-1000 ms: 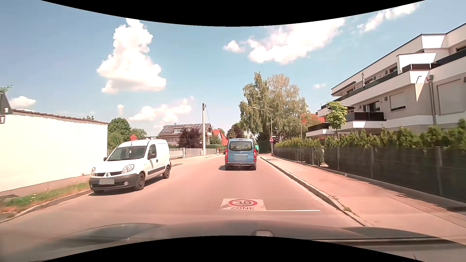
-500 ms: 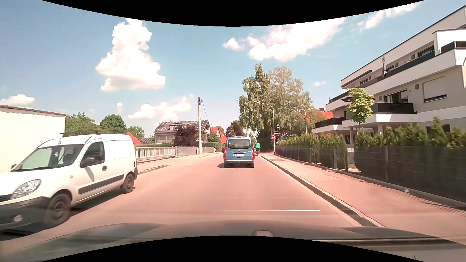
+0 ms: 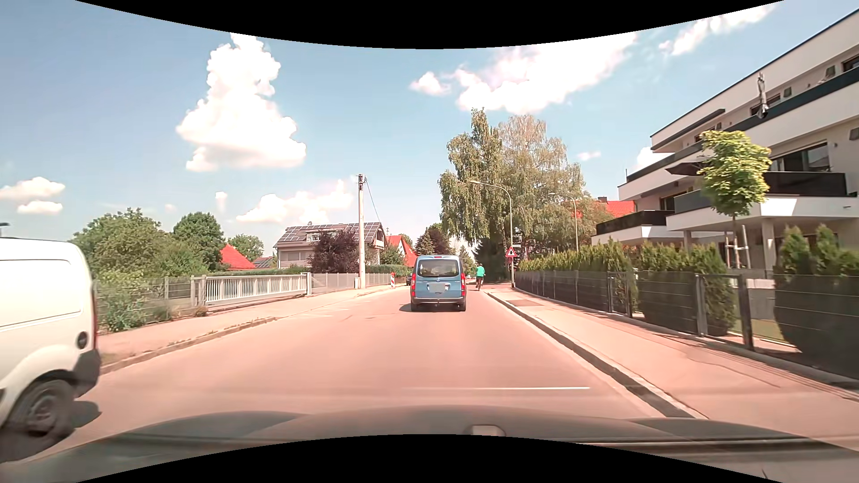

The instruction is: Follow the waypoints while adhering to traffic rules and regulations

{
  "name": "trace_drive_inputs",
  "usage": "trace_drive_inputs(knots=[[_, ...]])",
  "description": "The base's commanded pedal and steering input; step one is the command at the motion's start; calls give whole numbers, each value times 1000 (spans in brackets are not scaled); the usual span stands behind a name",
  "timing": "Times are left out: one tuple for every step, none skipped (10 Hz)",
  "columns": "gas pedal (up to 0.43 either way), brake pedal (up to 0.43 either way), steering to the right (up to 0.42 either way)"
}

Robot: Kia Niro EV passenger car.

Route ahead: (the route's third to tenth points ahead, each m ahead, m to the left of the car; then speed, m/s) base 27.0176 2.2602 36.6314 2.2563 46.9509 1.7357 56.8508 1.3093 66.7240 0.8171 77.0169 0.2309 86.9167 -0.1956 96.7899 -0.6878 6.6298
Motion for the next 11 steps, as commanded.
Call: trace_drive_inputs(knots=[[118, 0, -1], [118, 0, -1], [110, 0, -2], [110, 0, -2], [110, 0, -1], [110, 0, -1], [110, 0, -1], [110, 0, -1], [110, 0, -1], [110, 0, -1], [87, 0, -1]])
